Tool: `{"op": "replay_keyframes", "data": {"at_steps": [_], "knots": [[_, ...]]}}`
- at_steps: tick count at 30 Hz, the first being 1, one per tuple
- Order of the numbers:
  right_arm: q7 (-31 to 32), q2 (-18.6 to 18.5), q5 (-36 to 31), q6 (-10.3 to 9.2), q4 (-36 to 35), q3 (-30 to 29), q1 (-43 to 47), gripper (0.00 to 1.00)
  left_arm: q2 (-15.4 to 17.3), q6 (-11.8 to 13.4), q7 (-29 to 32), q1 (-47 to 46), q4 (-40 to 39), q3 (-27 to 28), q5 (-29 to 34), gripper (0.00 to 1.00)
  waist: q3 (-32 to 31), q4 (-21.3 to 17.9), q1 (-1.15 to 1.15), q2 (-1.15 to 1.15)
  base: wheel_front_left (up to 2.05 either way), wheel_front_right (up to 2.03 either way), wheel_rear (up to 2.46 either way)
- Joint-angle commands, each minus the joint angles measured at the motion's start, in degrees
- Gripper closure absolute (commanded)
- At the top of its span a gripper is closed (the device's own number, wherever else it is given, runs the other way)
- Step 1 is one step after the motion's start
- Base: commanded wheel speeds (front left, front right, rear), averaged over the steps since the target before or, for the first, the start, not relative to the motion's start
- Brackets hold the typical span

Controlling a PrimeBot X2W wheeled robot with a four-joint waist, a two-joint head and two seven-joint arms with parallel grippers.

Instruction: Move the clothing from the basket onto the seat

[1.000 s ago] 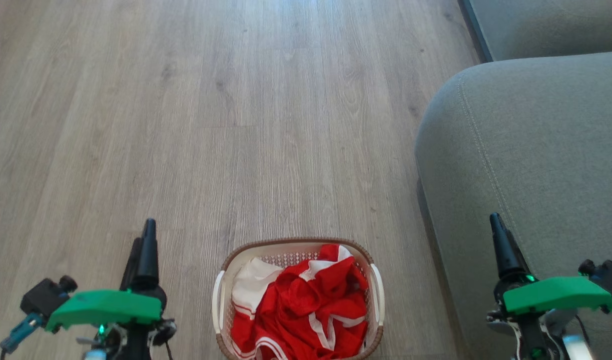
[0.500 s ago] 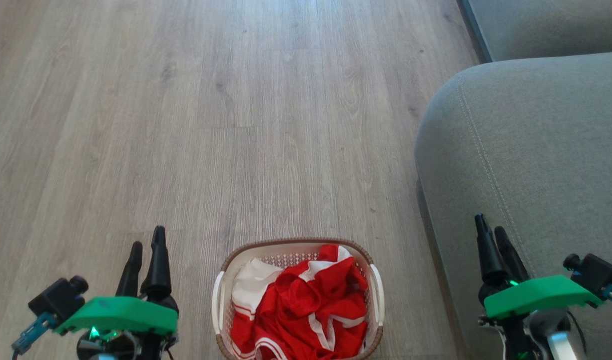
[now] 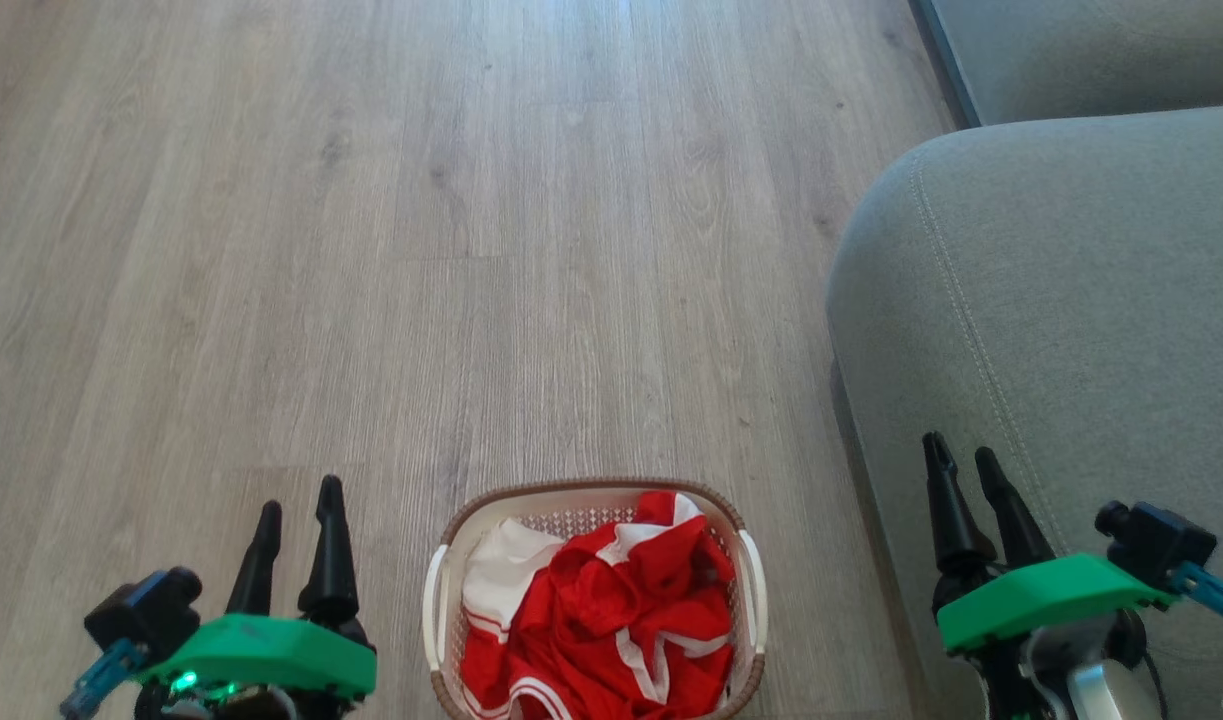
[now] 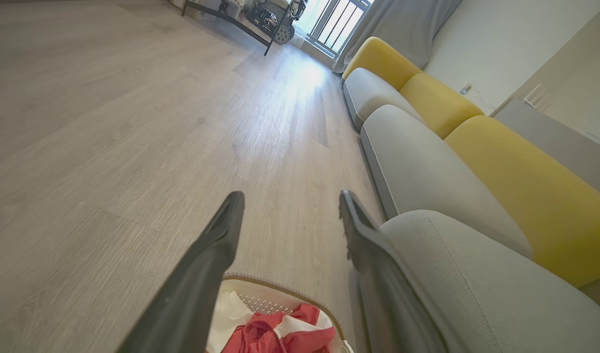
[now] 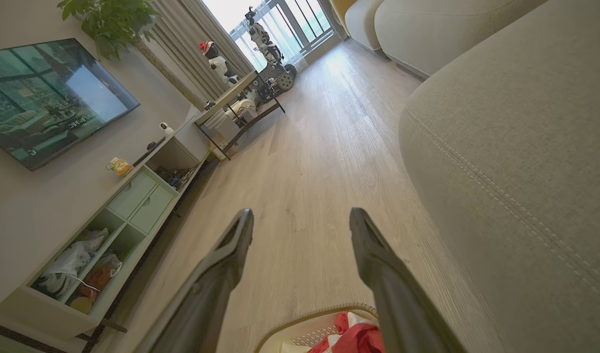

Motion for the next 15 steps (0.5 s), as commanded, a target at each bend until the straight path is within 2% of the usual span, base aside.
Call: {"op": "replay_keyframes", "data": {"at_steps": [1,15], "knots": [[-0.88,-0.62,-1.70,-0.01,-2.24,1.07,-1.66,0.00,0.82,0.15,-1.01,-1.31,-2.61,0.79,1.81,0.00,-0.04,-0.02,0.00,0.00,0.00,0.00,0.00],[-3.25,-0.66,-11.81,-0.01,-2.26,2.62,-1.27,0.00,0.93,1.70,-3.36,0.71,-3.25,0.38,11.64,0.00,-0.75,-0.16,0.00,0.00,0.00,0.00,0.00]]}}
